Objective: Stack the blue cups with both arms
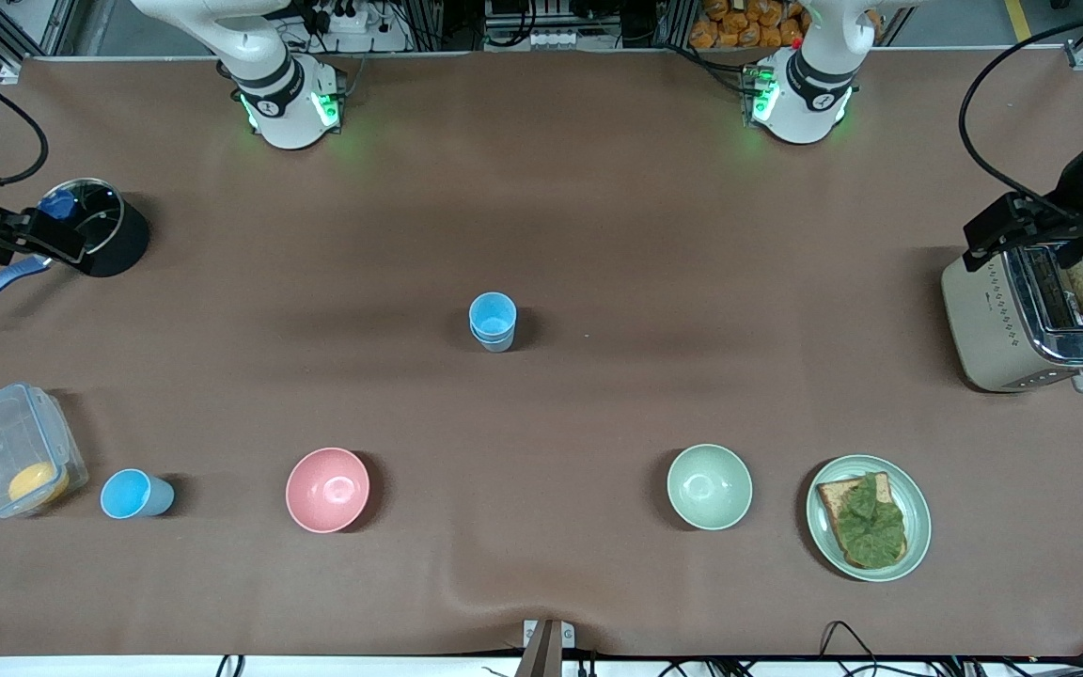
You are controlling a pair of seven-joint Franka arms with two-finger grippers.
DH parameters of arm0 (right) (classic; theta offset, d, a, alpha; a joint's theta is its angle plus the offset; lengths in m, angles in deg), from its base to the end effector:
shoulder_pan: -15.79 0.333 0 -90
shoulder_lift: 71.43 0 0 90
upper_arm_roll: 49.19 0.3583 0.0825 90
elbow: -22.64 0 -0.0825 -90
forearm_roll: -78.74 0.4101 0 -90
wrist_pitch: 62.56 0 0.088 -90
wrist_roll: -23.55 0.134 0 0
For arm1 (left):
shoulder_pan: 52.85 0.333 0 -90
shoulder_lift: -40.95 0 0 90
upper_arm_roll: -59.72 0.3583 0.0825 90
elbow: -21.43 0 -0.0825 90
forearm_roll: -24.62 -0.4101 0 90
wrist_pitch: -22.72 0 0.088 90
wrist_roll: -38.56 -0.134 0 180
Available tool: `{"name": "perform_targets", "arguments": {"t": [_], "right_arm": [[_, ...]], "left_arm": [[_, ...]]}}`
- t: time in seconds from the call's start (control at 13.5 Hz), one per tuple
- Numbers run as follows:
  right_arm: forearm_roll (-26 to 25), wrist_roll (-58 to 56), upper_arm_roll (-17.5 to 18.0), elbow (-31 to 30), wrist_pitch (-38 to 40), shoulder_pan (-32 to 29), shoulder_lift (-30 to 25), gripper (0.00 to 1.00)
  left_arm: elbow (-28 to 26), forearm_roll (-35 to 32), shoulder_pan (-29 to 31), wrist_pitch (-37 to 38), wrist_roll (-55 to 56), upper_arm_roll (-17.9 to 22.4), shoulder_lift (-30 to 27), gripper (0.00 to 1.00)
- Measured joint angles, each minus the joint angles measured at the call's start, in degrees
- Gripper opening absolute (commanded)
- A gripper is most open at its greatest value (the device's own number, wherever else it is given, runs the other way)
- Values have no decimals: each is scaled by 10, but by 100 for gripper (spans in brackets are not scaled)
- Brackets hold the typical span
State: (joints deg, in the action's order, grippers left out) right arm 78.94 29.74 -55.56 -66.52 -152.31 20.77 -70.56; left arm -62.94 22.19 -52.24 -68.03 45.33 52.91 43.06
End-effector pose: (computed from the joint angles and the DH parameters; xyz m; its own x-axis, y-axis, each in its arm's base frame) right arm 0.5852 -0.0132 0.6379 0.9913 -0.1319 -0.0050 -0.1319 -0.9913 -0.0013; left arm 0.5948 -0.0574 0.6687 0.9969 0.0100 0.0787 0.0124 -0.9995 -0.0289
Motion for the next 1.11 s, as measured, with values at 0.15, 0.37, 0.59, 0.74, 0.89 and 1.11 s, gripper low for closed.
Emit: {"name": "perform_targets", "arguments": {"t": [0.15, 0.37, 0.59, 0.74, 0.89, 1.11], "right_arm": [[0, 0, 0, 0, 0, 0, 0, 100], [0, 0, 0, 0, 0, 0, 0, 100], [0, 0, 0, 0, 0, 0, 0, 100], [0, 0, 0, 0, 0, 0, 0, 100], [0, 0, 0, 0, 0, 0, 0, 100], [0, 0, 0, 0, 0, 0, 0, 100]], "left_arm": [[-7, 0, -24, 0, -5, 18, -1, 100], [-13, 0, -76, 10, -6, 62, -1, 100], [-14, 0, -86, 14, -6, 71, -1, 100], [-14, 0, -86, 14, -6, 72, -1, 100], [-14, 0, -86, 14, -6, 72, -1, 100], [-14, 0, -86, 14, -6, 72, -1, 100]]}}
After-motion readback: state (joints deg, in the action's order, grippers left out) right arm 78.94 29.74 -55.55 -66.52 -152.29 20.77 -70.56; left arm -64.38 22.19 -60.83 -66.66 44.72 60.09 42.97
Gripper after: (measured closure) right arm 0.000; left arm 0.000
